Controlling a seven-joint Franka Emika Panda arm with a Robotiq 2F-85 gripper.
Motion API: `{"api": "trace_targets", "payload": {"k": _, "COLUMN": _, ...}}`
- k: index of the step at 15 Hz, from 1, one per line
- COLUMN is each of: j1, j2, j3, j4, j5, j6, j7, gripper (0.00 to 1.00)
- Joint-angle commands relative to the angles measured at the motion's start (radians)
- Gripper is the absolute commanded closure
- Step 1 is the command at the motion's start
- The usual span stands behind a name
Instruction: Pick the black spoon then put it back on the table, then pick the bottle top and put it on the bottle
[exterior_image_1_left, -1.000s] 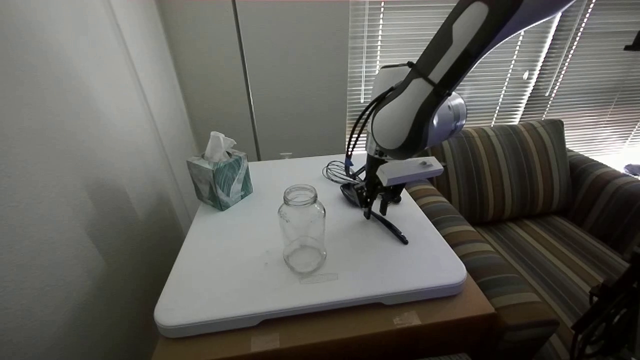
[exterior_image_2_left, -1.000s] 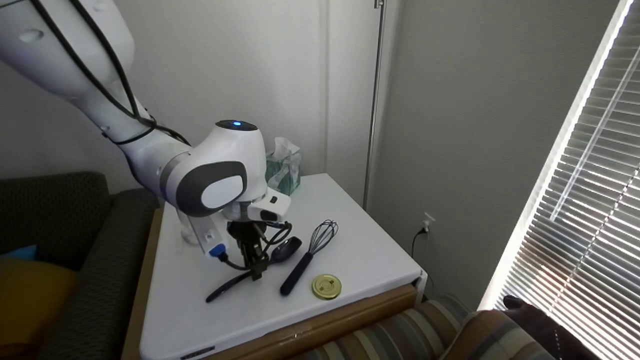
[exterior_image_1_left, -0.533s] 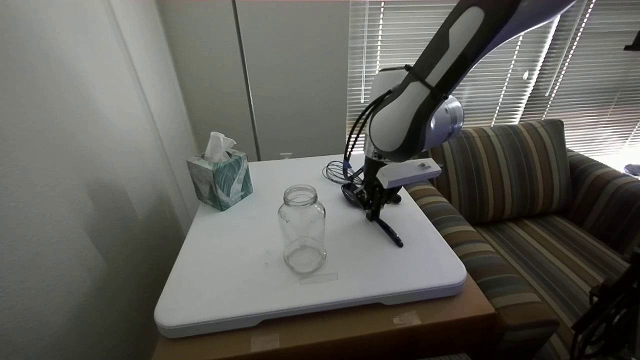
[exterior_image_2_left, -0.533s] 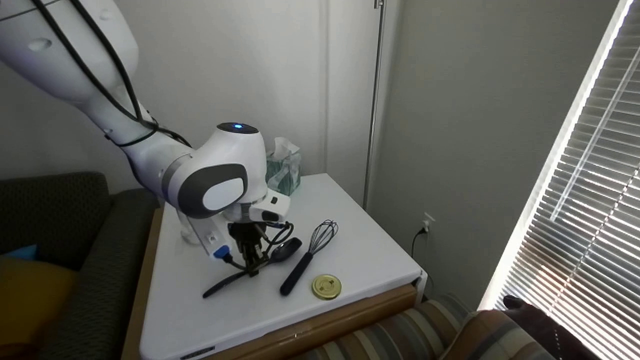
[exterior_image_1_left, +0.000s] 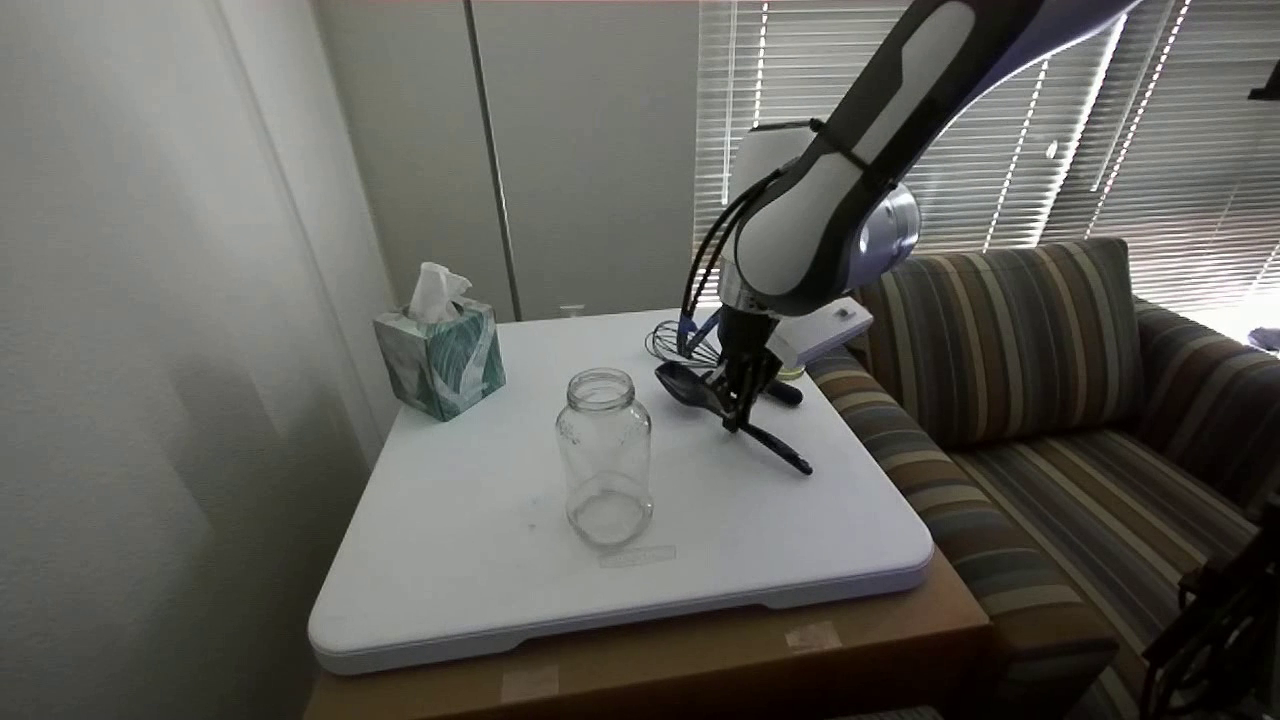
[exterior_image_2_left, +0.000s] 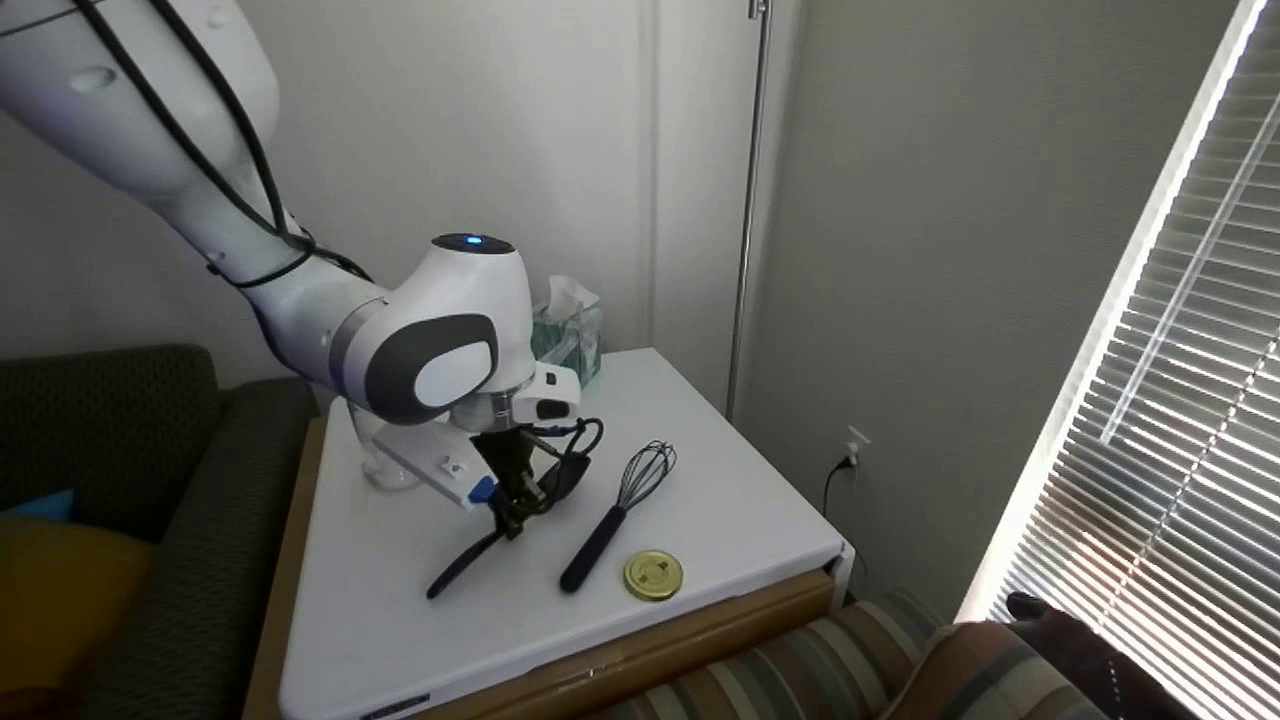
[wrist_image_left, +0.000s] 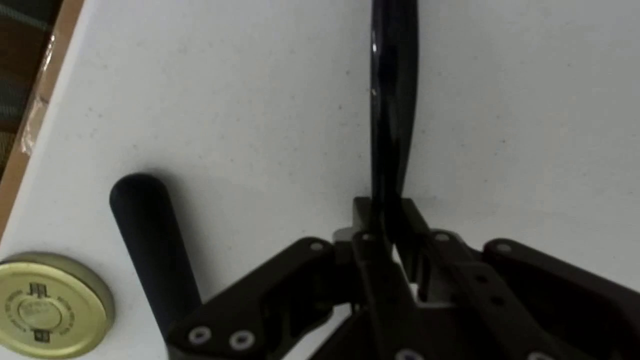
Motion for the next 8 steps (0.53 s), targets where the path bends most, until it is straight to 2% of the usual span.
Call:
{"api": "trace_targets", "payload": {"k": 1, "j1": -0.02, "j2": -0.015, "j3": 0.003, "j4": 0.033, "j5": -0.051, "j6": -0.038, "j7": -0.086, "gripper": 0.96}}
{"api": "trace_targets", "payload": {"k": 8, "j1": -0.076, "j2": 0.032, "j3": 0.02, "j4": 0.141, "j5": -0.096, "j6": -0.07, "j7": -0.225, "gripper": 0.96}}
